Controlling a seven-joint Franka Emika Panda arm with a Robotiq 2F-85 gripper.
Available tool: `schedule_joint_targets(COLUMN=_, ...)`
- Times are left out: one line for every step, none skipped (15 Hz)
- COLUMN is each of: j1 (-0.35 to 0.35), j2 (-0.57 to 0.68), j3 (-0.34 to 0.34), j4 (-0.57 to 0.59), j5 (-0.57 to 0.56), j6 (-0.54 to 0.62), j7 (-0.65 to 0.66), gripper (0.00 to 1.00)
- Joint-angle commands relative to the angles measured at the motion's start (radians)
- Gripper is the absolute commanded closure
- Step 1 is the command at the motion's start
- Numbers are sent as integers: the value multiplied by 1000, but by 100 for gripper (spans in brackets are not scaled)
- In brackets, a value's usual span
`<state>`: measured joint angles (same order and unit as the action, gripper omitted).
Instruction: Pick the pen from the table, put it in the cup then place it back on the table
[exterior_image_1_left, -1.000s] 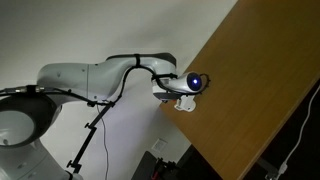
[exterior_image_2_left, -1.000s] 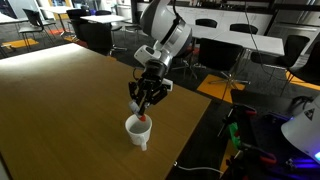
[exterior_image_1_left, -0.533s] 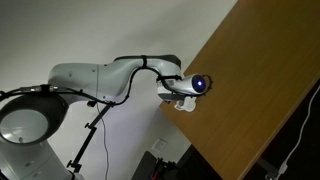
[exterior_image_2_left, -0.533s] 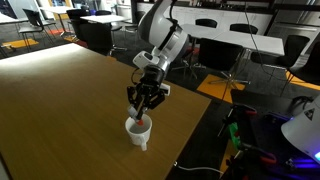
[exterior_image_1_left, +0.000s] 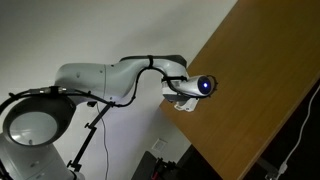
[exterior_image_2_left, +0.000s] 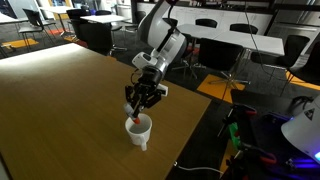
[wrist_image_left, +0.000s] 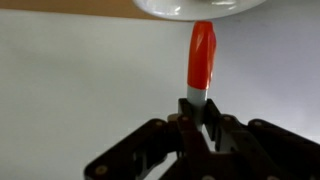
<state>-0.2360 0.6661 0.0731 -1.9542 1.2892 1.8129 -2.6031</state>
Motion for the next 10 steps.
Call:
schedule_joint_targets(j1=-4, j2=14, j3=-5, j4=-10, j5=21, j6=15, j7=0, gripper=95)
schedule_joint_targets(j1=-10, j2=19, j3=-1, j4=-8, j5=20, j6=16, j7=0, gripper=95)
schedule_joint_targets(j1=-13, j2=23, j3=-1, j4=-8, j5=22, j6=17, j7=0, gripper=95)
schedule_joint_targets(j1=-16, j2=25, j3=2, j4=-8, j5=20, j6=18, j7=0, gripper=56)
schedule_joint_targets(j1=-14, j2=26, j3=1, j4=-9, j5=22, j6=22, j7=0, gripper=55)
schedule_joint_targets(j1=-13, j2=25, j3=1, j4=-11, j5=24, j6=26, j7=0, gripper=50)
schedule_joint_targets(j1=-11, j2=23, j3=-1, j4=-13, j5=25, j6=26, j7=0, gripper=42)
schedule_joint_targets(j1=-10, j2=21, j3=0, j4=-14, j5=26, j6=28, j7=0, gripper=35)
schedule_joint_targets(j1=-9, j2=19, j3=-2, j4=-18, j5=28, j6=26, j7=0, gripper=27)
schedule_joint_targets(j1=-8, j2=13, j3=-3, j4=-23, j5=29, j6=28, j7=0, gripper=19)
